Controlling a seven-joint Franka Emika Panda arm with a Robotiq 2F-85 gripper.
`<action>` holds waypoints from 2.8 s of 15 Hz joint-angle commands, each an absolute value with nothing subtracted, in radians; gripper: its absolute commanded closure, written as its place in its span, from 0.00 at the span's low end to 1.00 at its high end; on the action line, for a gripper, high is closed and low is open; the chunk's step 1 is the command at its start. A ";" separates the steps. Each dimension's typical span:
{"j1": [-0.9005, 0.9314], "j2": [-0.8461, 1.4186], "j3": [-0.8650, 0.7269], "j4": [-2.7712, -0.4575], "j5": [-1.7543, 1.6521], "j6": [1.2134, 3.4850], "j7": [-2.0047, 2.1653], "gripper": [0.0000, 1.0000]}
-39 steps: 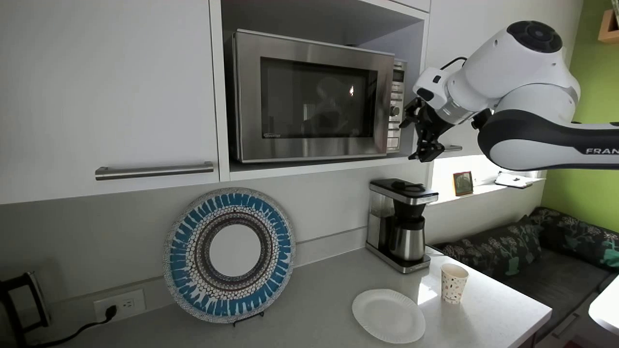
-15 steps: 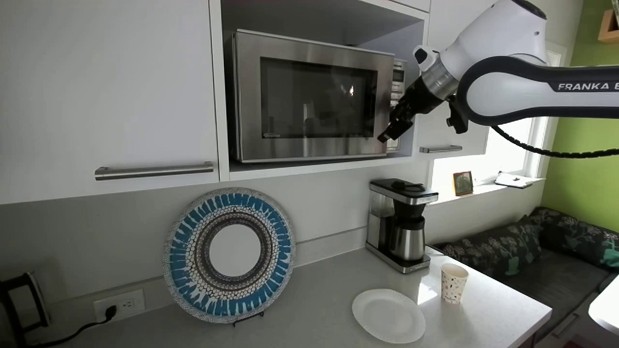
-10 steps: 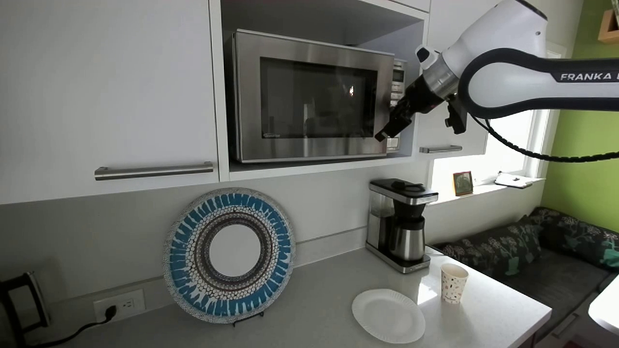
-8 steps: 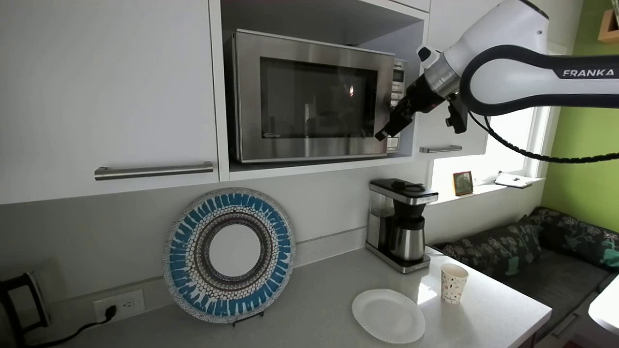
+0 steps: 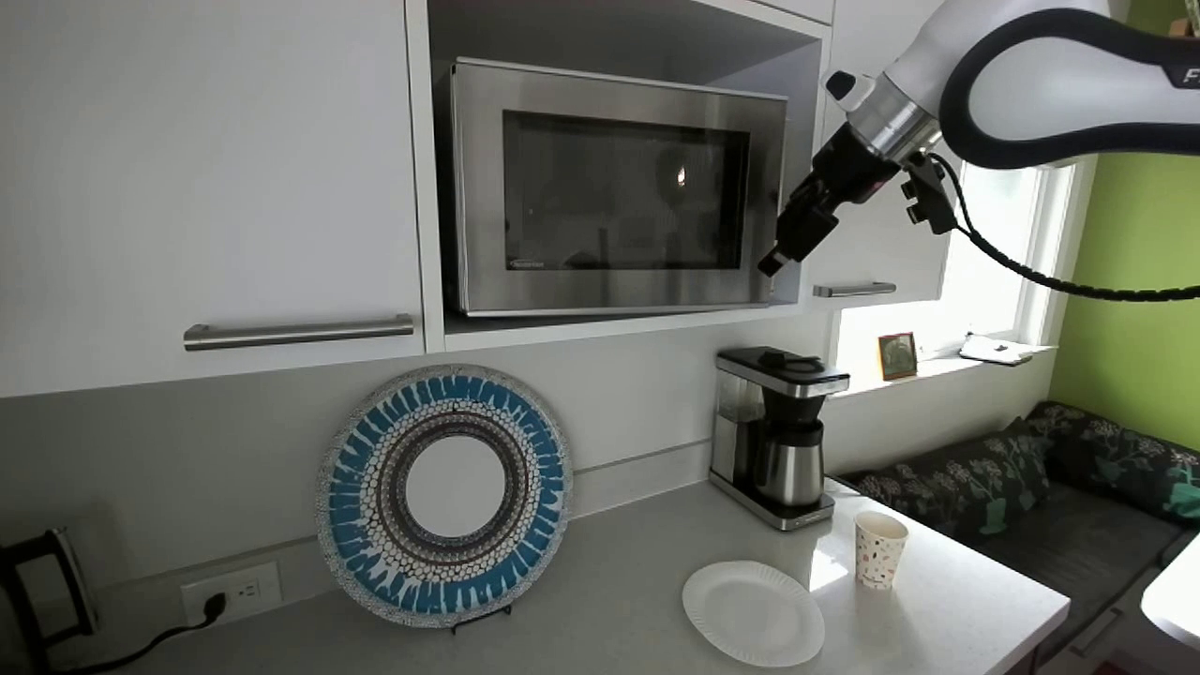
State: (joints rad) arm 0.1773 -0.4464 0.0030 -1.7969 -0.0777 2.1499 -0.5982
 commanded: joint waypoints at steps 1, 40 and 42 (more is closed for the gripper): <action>0.220 -0.467 0.008 -1.763 -0.035 2.018 -0.655 0.00; 0.224 -0.443 -0.094 -1.602 0.205 1.853 -0.883 0.00; 0.219 -0.438 -0.092 -1.595 0.203 1.851 -0.887 0.00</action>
